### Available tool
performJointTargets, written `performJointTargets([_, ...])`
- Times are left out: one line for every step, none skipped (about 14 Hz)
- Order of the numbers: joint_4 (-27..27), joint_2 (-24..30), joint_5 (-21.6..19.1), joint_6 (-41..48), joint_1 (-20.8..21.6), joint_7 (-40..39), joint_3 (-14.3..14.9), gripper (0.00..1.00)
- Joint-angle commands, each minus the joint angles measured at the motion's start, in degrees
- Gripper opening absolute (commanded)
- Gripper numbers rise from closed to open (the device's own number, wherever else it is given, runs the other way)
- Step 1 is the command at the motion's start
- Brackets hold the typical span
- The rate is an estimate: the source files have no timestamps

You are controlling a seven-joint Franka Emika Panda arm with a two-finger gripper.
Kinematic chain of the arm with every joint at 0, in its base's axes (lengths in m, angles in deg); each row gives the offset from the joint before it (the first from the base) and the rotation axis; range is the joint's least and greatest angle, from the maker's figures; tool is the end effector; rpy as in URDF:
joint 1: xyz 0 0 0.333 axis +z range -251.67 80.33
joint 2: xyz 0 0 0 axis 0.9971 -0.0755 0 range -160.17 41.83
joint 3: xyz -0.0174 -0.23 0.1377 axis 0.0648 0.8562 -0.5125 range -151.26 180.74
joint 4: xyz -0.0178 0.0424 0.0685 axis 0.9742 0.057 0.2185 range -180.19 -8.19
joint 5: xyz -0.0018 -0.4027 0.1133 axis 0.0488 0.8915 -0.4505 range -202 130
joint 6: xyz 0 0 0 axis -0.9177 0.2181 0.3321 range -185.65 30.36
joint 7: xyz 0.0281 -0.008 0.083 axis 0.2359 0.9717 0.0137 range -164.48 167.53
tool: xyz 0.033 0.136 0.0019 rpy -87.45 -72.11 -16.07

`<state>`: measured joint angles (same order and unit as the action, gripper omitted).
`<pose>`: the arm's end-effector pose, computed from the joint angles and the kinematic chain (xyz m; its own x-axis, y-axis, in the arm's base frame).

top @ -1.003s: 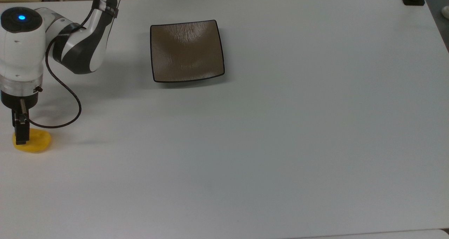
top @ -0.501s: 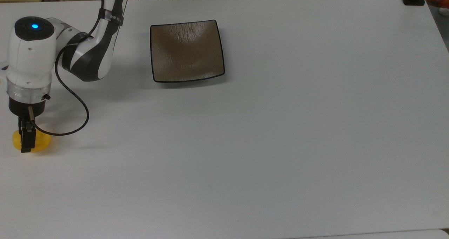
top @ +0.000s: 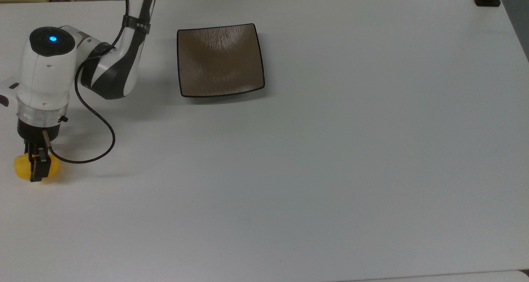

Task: Put potatoes on a ceramic plate
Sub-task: 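Close the gripper around the yellow potato, then lift the potato and carry it over the brown square plate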

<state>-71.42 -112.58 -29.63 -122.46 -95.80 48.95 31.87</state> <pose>0.7504 -0.3053 0.2348 0.3794 -0.7240 0.5760 -0.8265 -0.5451 -0.1407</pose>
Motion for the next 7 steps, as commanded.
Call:
performJointTargets([-1.92,2.16,1.18,-0.67,0.54,-1.36,0.18,0.05])
performJointTargets([-2.98,4.26,1.27,-0.15,1.16,-2.24,0.10,0.05])
performJointTargets([-4.56,7.07,1.10,0.81,1.60,-3.03,0.01,0.05])
performJointTargets([-5.44,8.92,1.10,2.13,1.86,-3.56,-0.43,0.05])
performJointTargets([-5.71,11.29,1.10,4.92,1.95,-4.70,-1.82,0.05])
performJointTargets([-5.80,12.97,1.10,7.13,2.04,-5.66,-2.71,0.05])
performJointTargets([-6.24,15.07,1.01,9.33,2.04,-6.63,-3.67,0.06])
